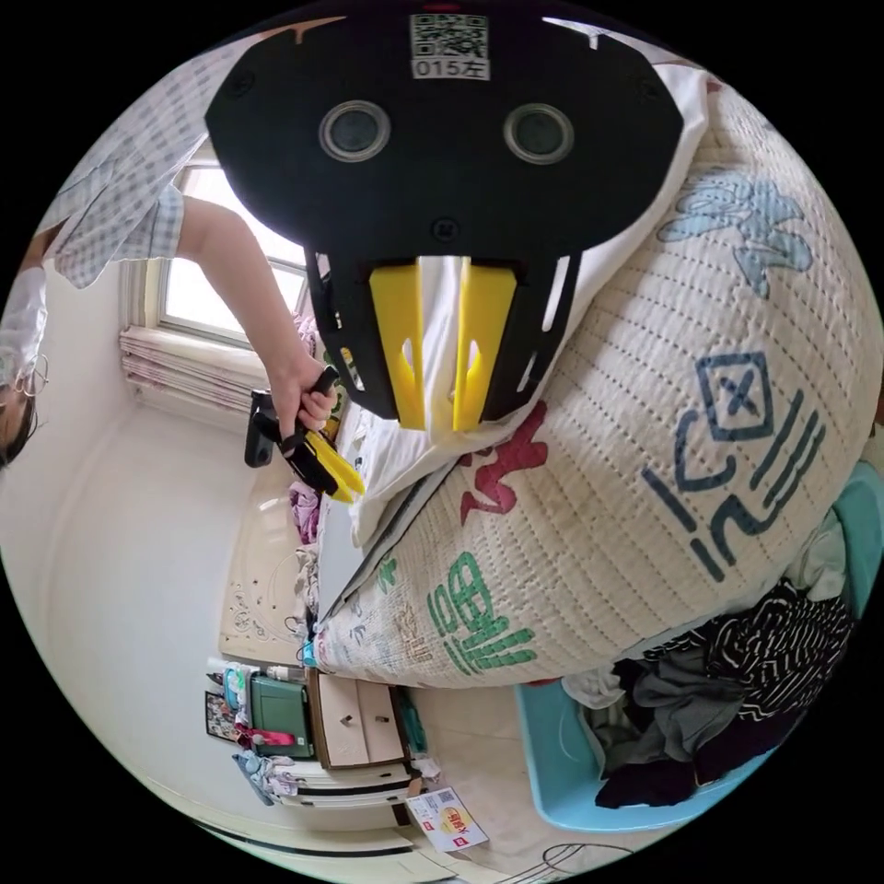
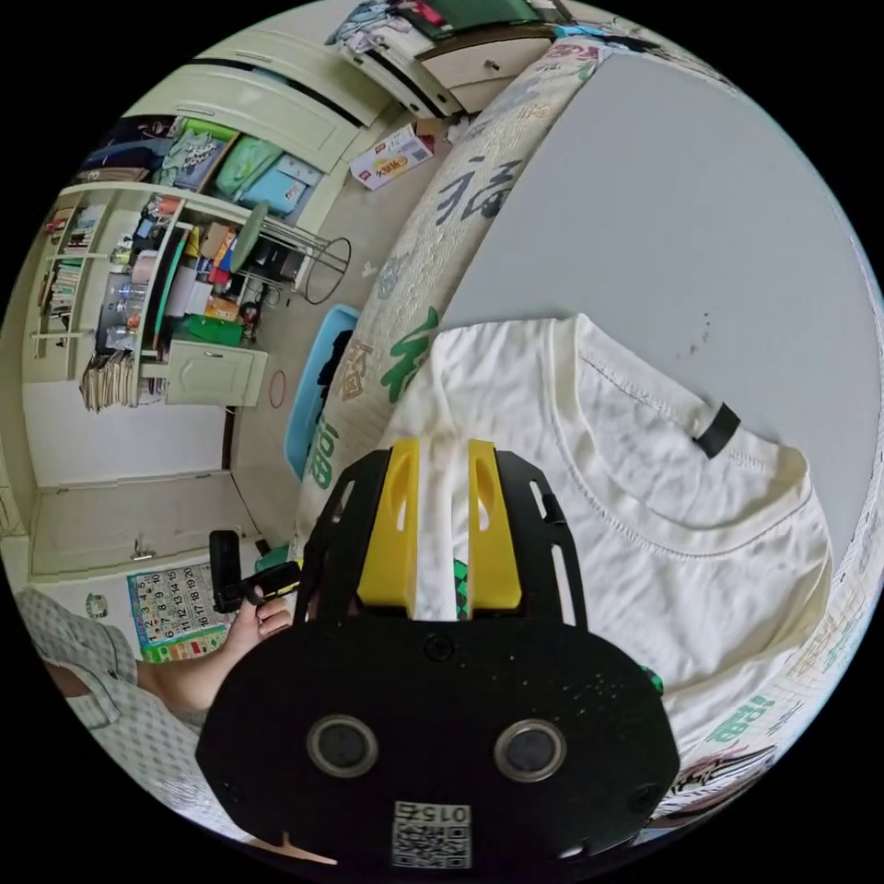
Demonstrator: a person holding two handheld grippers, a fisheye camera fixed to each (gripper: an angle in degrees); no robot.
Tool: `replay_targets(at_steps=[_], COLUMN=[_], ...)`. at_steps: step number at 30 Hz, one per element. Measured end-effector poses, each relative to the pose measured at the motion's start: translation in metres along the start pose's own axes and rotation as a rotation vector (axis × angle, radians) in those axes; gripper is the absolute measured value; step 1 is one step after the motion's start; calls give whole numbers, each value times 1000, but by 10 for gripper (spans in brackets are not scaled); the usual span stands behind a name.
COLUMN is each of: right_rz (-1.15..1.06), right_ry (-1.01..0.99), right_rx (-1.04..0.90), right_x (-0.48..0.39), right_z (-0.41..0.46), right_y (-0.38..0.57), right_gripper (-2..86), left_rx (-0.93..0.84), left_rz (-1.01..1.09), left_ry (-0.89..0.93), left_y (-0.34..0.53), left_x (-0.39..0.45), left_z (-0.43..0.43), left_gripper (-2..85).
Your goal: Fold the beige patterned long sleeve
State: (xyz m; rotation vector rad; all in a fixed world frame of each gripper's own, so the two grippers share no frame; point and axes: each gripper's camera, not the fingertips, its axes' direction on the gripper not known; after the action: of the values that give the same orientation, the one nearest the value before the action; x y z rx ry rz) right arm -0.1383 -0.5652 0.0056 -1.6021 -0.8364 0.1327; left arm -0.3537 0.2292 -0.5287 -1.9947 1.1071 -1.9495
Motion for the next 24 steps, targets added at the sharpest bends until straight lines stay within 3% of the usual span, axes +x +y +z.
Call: replay_targets(at_steps=[5, 11, 15, 20, 24], right_rz=[2, -107, -115, -85, 29], right_ry=[-35, 146, 182, 119, 105], right_rx=[-17, -21, -58, -11, -86], right_x=[-9, -51, -58, -50, -26], right_z=[0, -9, -6, -63, -72], right_y=[-34, -72, -72, 28, 144], right_gripper=[13, 14, 37, 60, 73], left_rx=[-3, 63, 12, -4, -91], left_rz=[-24, 48, 31, 117, 409], left_ry=[-5, -62, -117, -236, -299], left_y=[-16, -22, -28, -29, -47], left_x=[6, 27, 31, 57, 113], left_z=[11, 1, 15, 4, 4], left_gripper=[5, -8, -7, -2, 0])
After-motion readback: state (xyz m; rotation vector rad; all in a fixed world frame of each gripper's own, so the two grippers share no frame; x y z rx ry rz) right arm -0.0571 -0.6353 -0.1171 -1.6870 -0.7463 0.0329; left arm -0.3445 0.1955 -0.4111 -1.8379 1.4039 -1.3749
